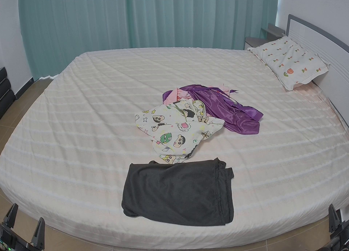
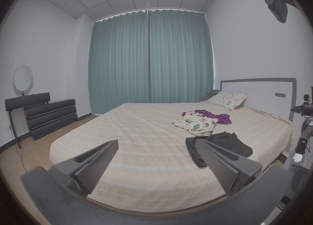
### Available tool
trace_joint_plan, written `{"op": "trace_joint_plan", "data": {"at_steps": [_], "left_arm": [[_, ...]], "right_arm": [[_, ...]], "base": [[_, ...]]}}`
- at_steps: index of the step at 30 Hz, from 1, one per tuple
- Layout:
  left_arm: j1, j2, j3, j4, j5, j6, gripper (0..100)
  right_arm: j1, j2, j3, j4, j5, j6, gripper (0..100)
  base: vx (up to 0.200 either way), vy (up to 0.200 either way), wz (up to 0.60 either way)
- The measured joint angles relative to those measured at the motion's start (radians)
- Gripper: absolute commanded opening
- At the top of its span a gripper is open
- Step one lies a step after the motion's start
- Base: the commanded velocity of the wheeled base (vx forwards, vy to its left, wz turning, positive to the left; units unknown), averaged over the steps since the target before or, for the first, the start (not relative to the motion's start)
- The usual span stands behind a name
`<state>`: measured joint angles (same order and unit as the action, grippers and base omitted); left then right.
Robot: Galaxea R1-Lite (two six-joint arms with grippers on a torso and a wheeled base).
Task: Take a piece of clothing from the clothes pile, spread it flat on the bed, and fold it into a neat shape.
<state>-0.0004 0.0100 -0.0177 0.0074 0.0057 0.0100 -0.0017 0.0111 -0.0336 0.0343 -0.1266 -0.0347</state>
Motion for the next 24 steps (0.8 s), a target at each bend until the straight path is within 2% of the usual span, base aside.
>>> {"op": "trace_joint_plan", "data": {"at_steps": [7, 14, 24], "left_arm": [[0.000, 0.000, 0.000, -0.005, -0.004, -0.002, 100], [0.000, 0.000, 0.000, -0.006, -0.004, -0.002, 100], [0.000, 0.000, 0.000, -0.007, -0.004, -0.003, 100]], "right_arm": [[0.000, 0.000, 0.005, -0.028, 0.000, 0.011, 100], [-0.001, 0.000, 0.015, -0.027, 0.095, 0.032, 100], [-0.001, 0.001, 0.016, -0.028, 0.099, 0.031, 100]], "base": [[0.000, 0.000, 0.00], [0.000, 0.000, 0.00], [0.000, 0.000, 0.00]]}}
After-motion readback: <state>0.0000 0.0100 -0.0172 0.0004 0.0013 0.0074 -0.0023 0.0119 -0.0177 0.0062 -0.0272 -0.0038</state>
